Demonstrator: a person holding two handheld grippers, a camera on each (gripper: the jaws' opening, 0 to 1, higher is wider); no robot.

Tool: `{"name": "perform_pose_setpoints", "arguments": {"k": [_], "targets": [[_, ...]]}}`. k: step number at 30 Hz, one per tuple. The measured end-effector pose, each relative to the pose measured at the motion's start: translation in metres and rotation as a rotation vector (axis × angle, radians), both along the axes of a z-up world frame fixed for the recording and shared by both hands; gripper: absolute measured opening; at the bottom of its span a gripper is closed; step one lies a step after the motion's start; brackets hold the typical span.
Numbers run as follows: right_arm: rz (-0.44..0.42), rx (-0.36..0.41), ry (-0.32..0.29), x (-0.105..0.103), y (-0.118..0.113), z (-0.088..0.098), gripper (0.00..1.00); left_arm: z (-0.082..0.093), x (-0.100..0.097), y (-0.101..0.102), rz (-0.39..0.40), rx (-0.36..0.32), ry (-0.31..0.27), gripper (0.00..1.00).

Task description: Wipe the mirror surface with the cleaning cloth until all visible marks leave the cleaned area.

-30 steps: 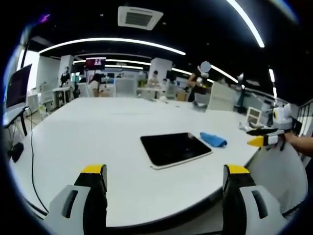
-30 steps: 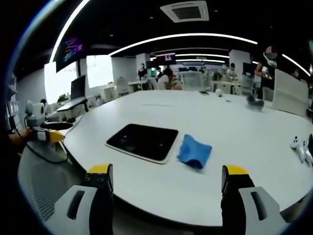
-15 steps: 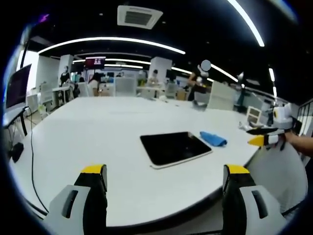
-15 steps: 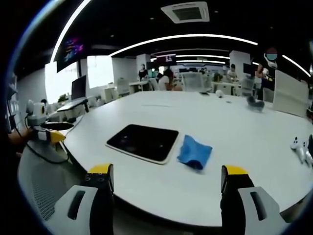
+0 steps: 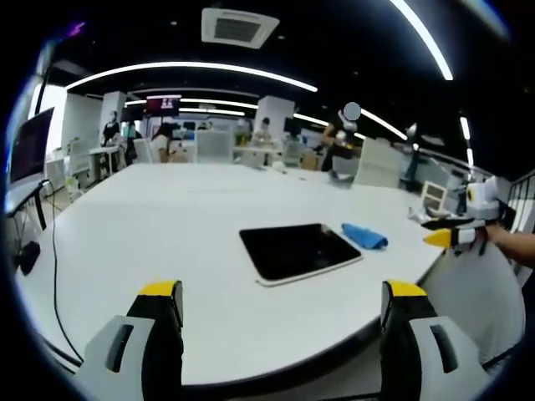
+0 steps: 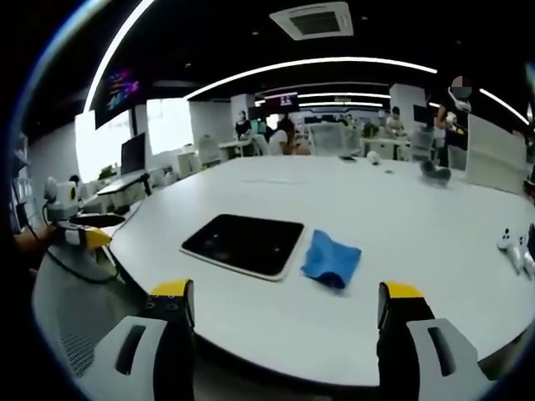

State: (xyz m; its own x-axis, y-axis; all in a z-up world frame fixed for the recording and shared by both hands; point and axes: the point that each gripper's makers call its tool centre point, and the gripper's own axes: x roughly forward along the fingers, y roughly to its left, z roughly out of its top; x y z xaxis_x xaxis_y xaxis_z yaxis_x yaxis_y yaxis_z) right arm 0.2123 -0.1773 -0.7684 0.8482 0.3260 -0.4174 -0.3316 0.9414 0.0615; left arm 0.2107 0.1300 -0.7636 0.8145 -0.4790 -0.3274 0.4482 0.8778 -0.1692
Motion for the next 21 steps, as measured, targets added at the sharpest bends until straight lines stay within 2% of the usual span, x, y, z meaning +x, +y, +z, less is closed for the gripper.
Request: {"name": "perform_pose_setpoints", "arguments": {"k": [3,5,8,13,16,18,20,21], "targets": [[-0.003,0.021,0.0,0.001,0.0,0.002,0.87,0.0,0.0,0.001,0.004,0.0,0.001,0.99],[-0.007,0.029,-0.003,0.004,-0.004,0.005,0.81,0.0,0.001,0.002,0.007,0.001,0.003,0.99],[-0.025,-0.013,-0.015,0.013,-0.015,0.012,0.73,-0.001,0.0,0.0,-0.003,0.005,0.007,0.99],[-0.018,0.032,-0.012,0.033,-0.023,0.026,0.59,-0.002,-0.001,-0.001,-0.012,0.007,0.01,0.99],[-0.016,0.049,0.003,0.042,-0.029,0.029,0.58,-0.001,0.001,0.001,0.006,0.004,0.002,0.99],[-0.013,0.044,0.01,0.045,-0.031,0.031,0.55,0.0,0.001,0.002,0.012,0.002,-0.001,0.99],[-0.002,0.004,0.002,0.05,-0.036,0.034,0.49,0.0,0.001,0.003,0.012,0.0,-0.001,0.99],[0.0,-0.002,0.022,0.054,-0.036,0.032,0.48,0.0,0.001,0.002,0.008,0.001,-0.002,0.97]]}}
